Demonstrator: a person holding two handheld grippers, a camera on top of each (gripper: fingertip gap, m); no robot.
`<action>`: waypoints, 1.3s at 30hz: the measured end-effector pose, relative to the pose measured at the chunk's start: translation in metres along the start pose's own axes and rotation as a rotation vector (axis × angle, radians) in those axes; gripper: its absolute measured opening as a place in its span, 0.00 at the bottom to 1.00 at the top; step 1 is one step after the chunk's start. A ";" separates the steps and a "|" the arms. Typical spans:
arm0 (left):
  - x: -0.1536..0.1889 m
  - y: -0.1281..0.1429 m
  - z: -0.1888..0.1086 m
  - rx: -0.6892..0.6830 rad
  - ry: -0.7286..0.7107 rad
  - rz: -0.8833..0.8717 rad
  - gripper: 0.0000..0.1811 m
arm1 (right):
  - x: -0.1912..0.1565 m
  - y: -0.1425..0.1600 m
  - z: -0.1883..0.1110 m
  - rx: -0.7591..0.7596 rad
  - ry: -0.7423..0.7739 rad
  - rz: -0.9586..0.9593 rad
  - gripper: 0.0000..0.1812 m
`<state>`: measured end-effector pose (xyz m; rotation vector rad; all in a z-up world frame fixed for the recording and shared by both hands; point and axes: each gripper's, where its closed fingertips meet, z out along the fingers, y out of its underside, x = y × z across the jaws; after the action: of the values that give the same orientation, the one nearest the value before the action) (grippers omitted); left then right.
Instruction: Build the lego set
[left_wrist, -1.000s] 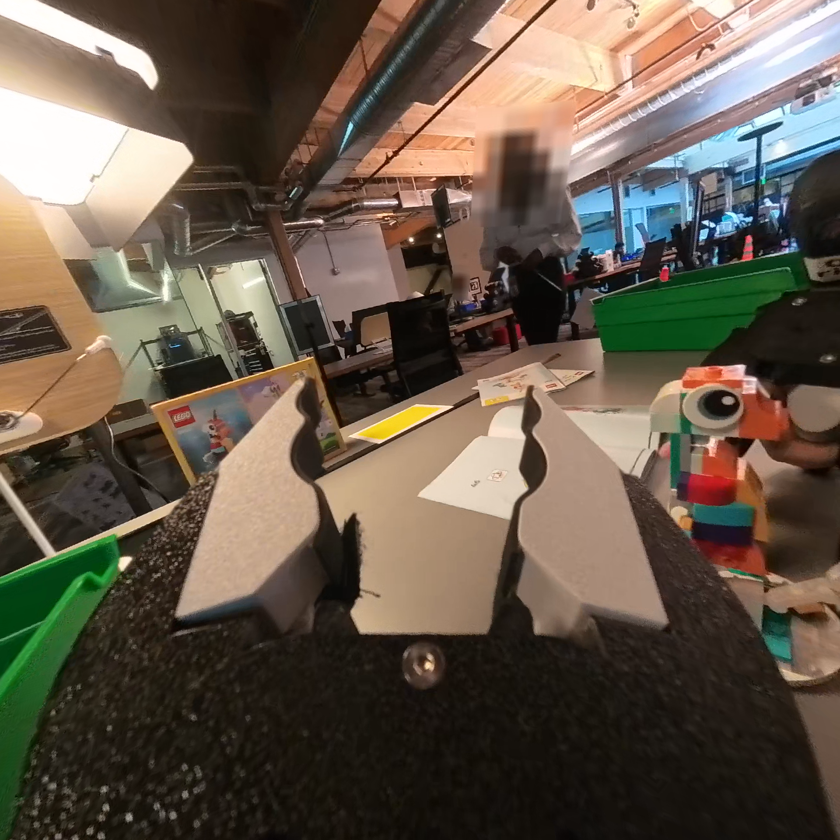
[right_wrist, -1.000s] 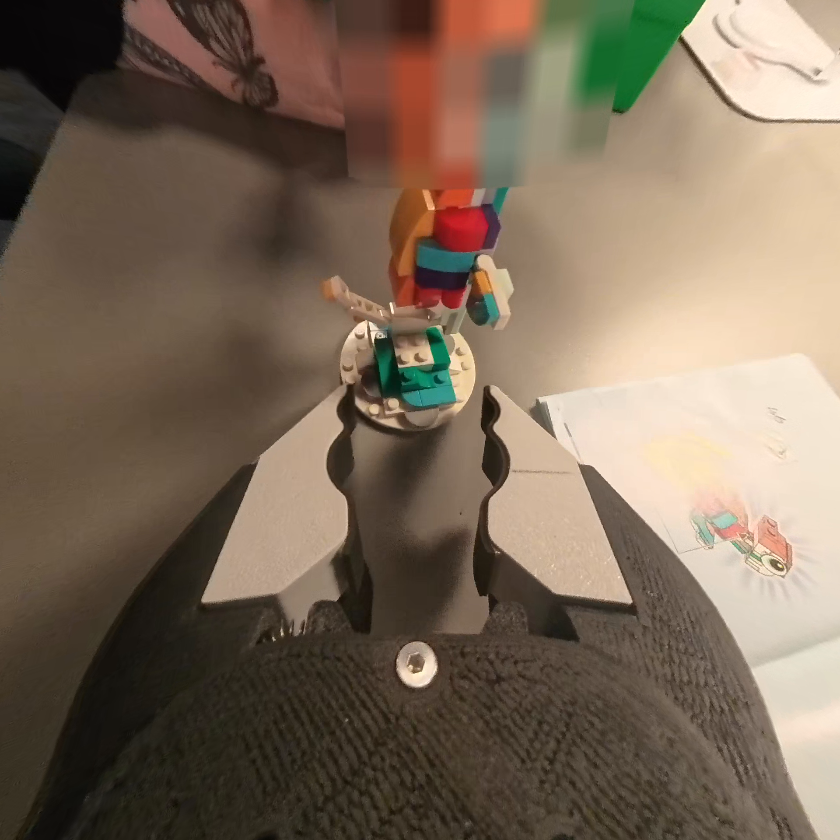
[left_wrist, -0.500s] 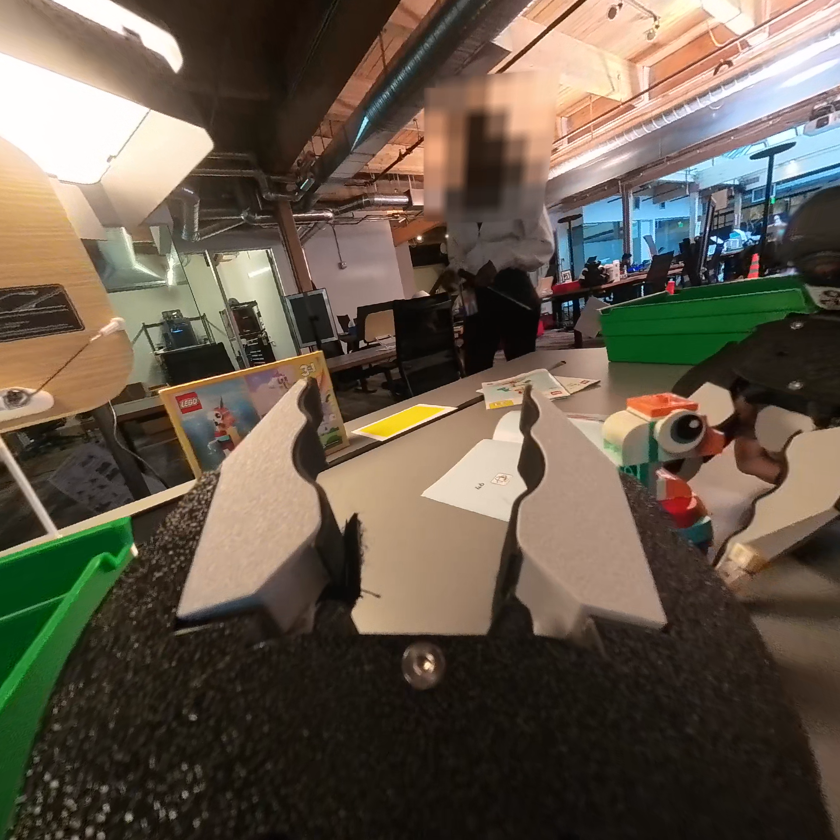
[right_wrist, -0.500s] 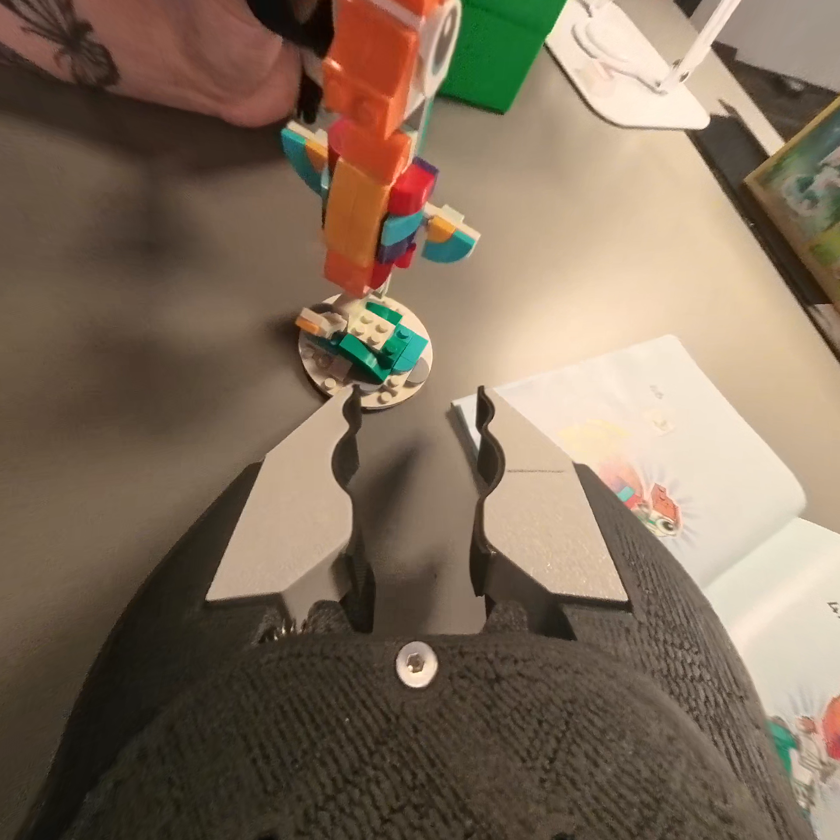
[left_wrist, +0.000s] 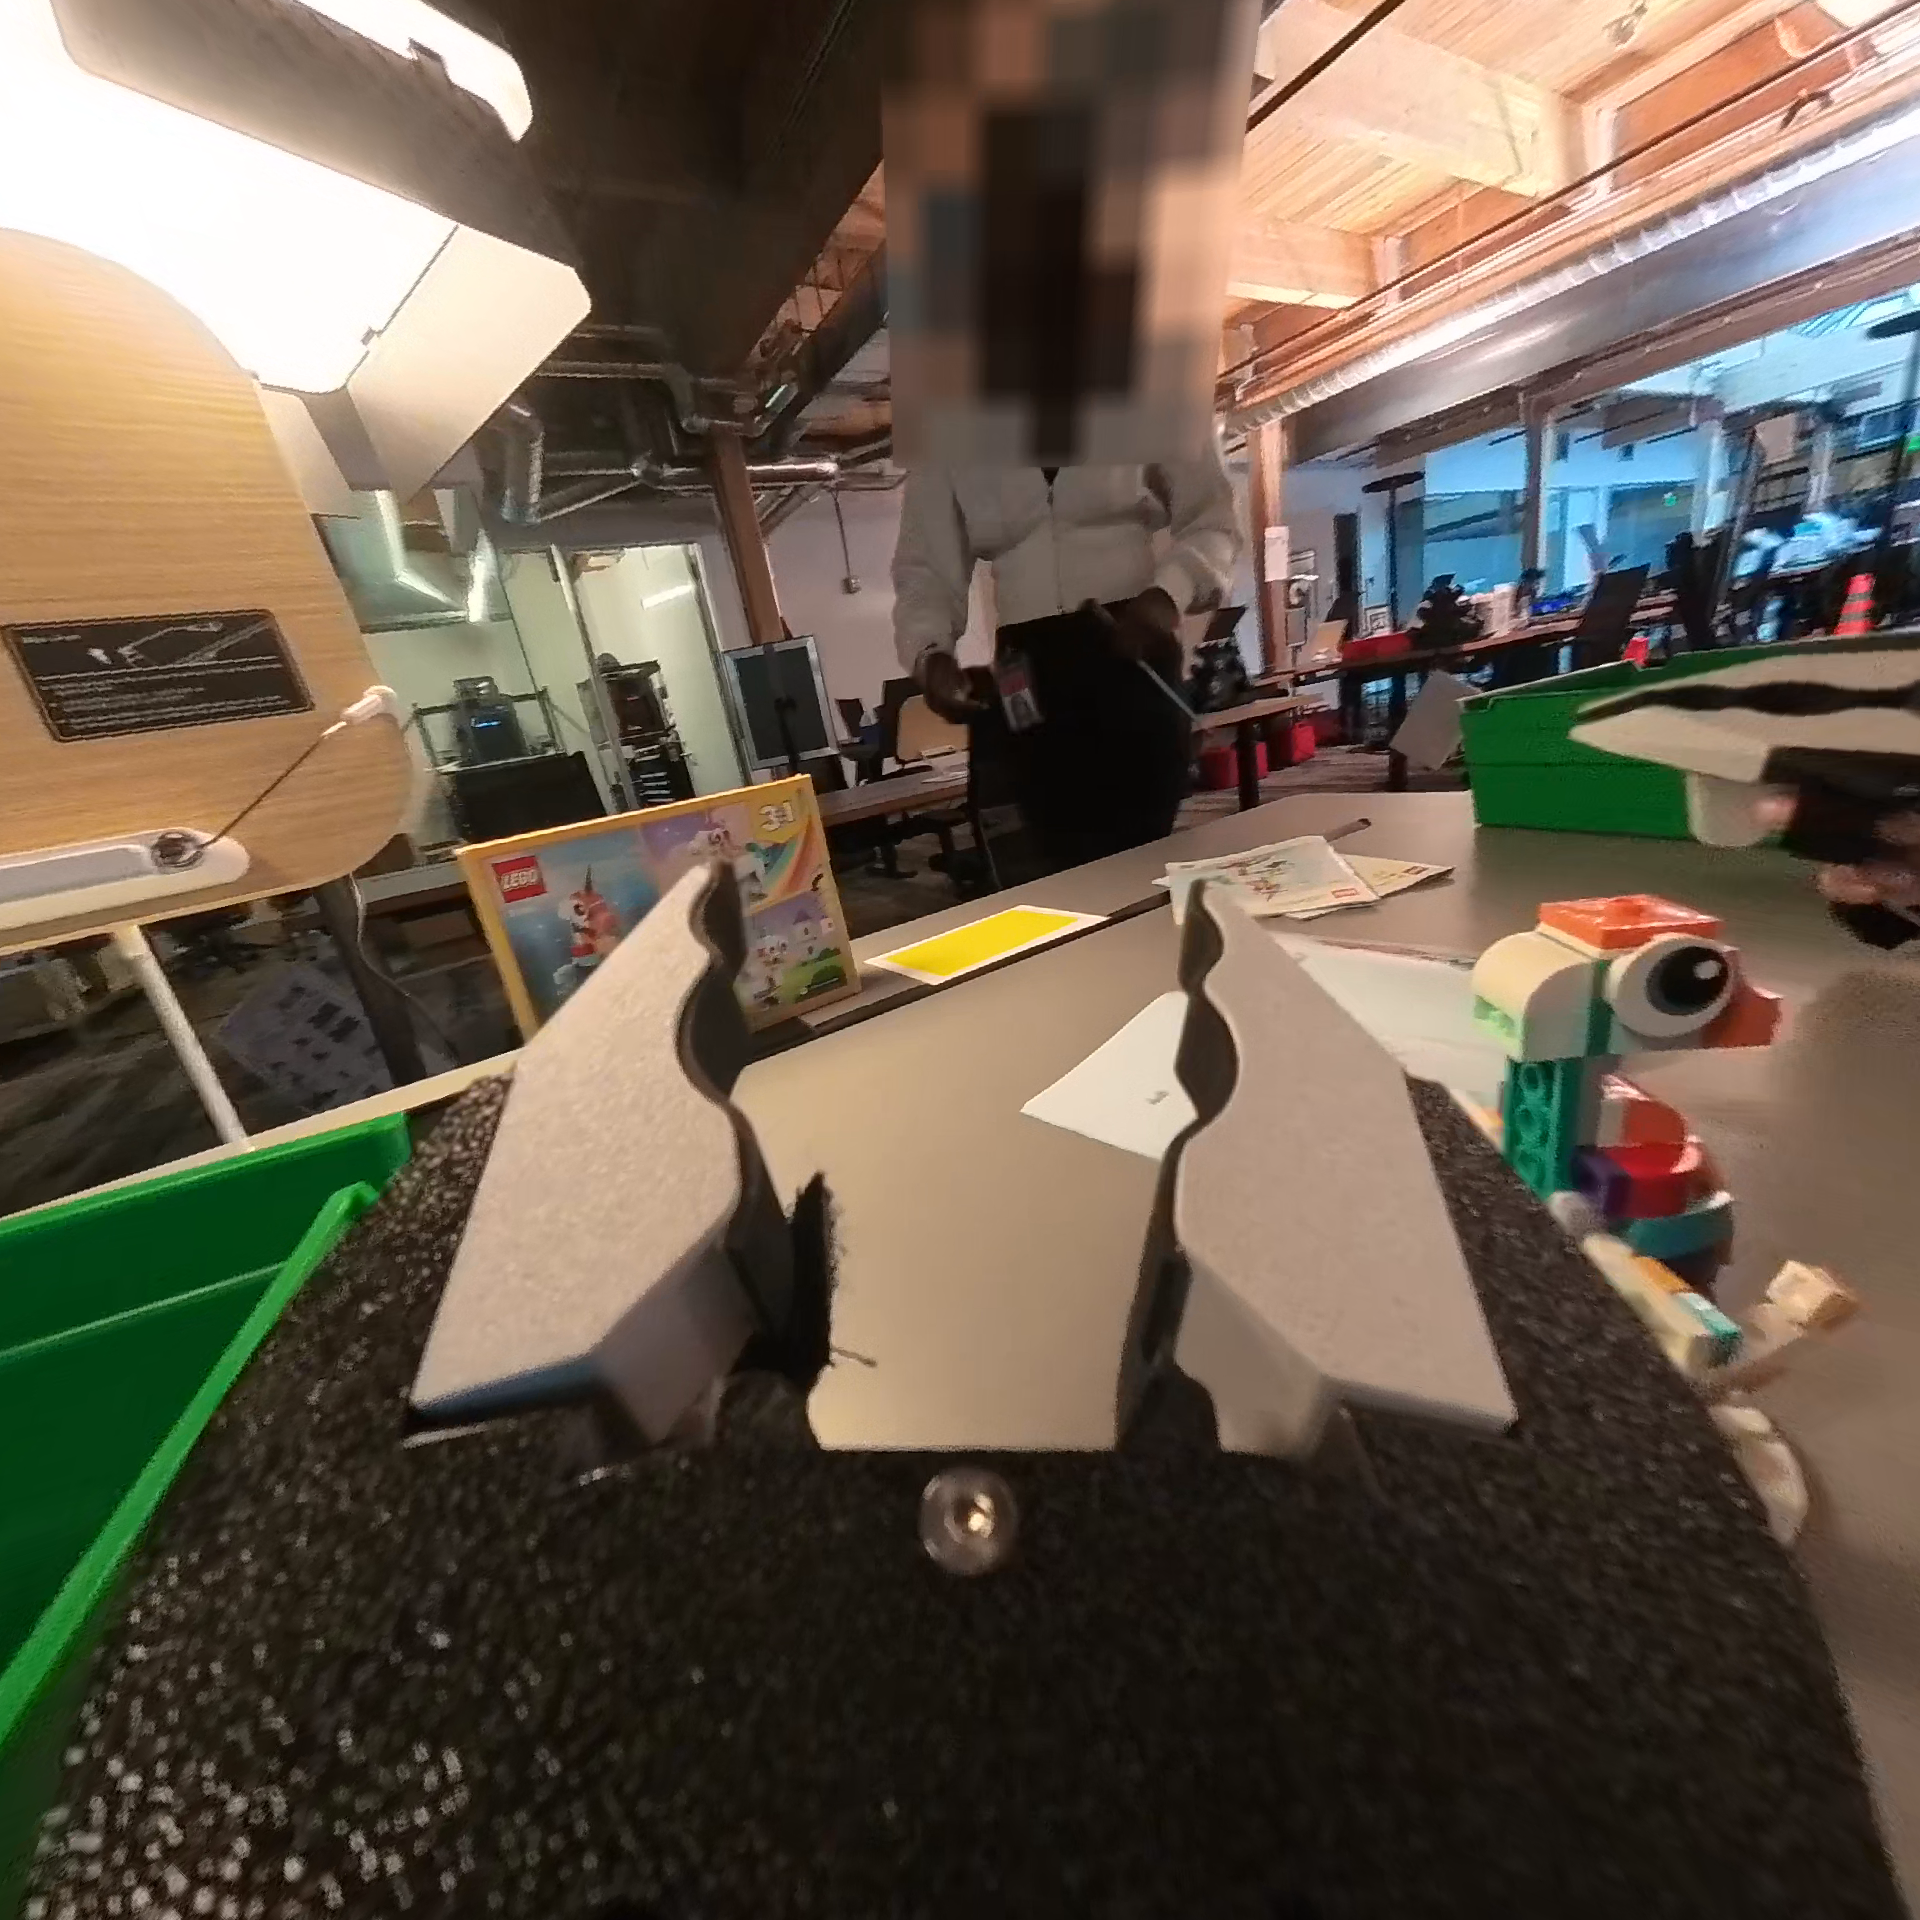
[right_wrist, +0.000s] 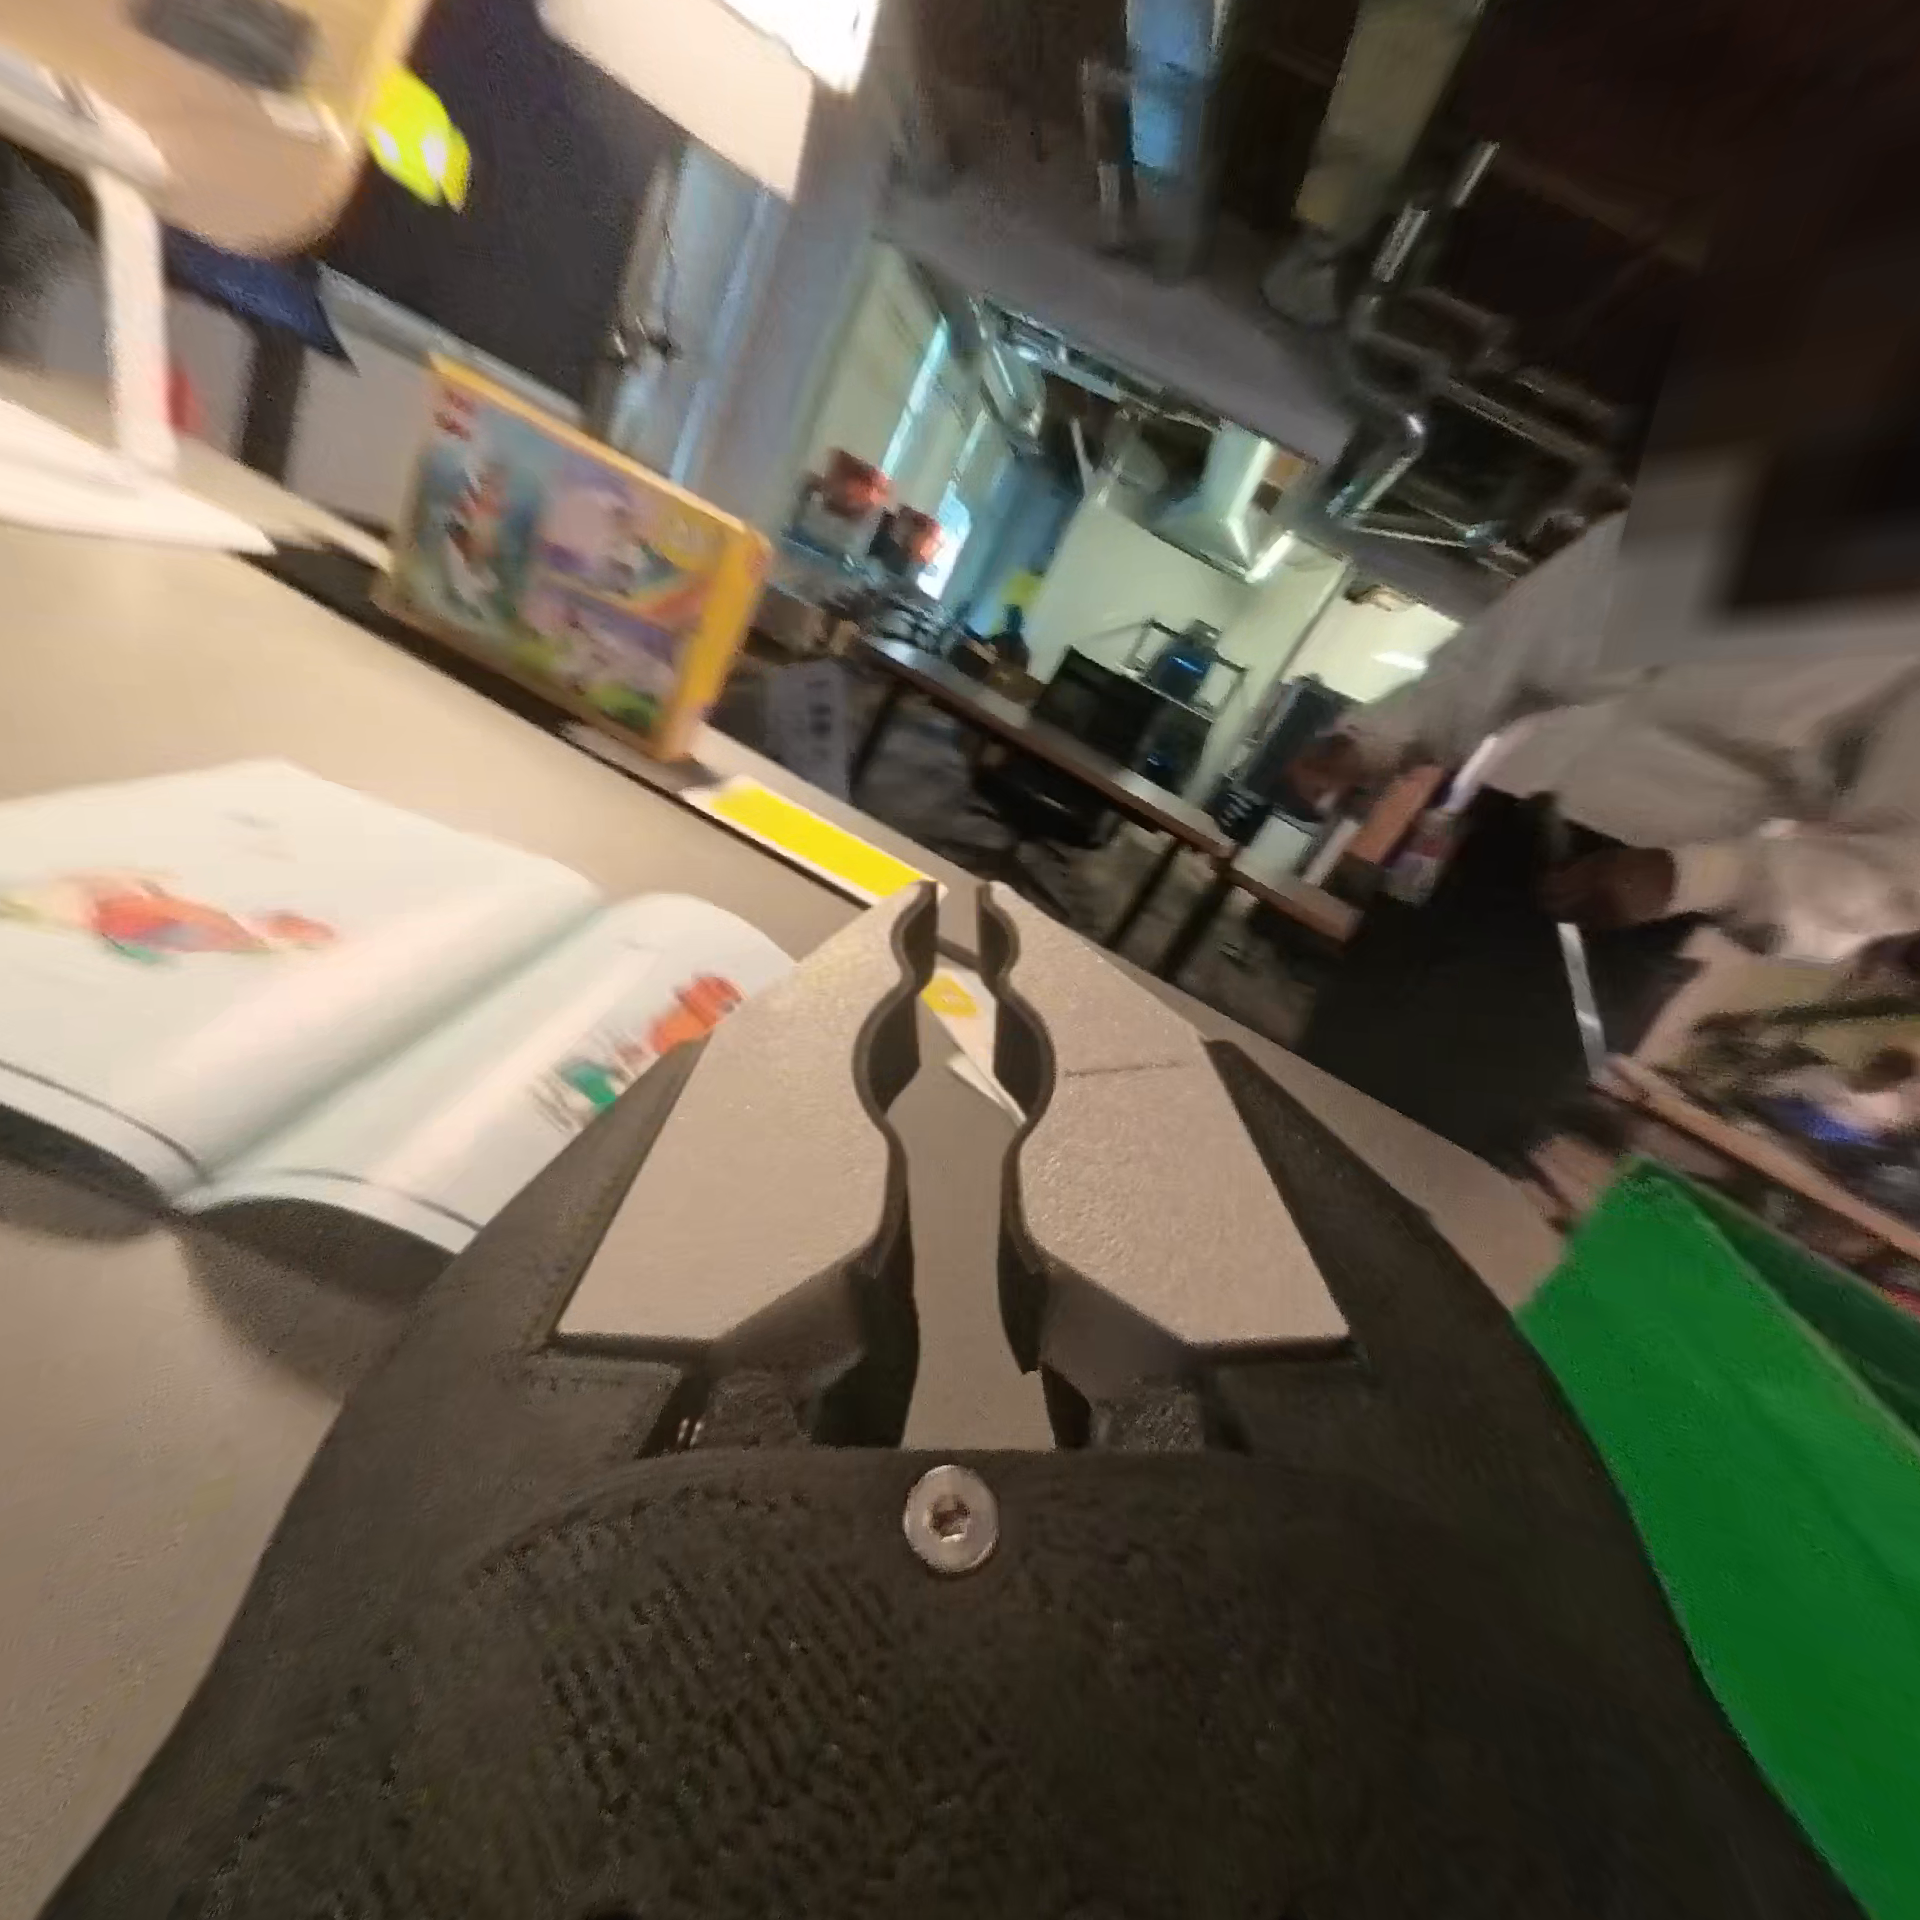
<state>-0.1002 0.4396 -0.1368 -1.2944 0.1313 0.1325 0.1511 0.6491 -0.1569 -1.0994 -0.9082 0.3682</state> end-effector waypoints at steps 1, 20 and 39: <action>-0.005 0.002 -0.001 -0.011 -0.034 0.016 0.45 | 0.004 0.008 0.001 -0.030 0.013 -0.046 0.01; 0.000 0.013 0.001 -0.058 -0.002 -0.045 0.34 | 0.010 0.005 0.006 0.027 0.069 -0.042 0.00; 0.001 0.015 0.001 -0.067 0.007 -0.054 0.32 | 0.016 0.009 0.006 0.010 0.095 -0.036 0.00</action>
<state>-0.1023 0.4449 -0.1512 -1.3638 0.0988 0.0868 0.1571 0.6672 -0.1571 -1.0813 -0.8402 0.2887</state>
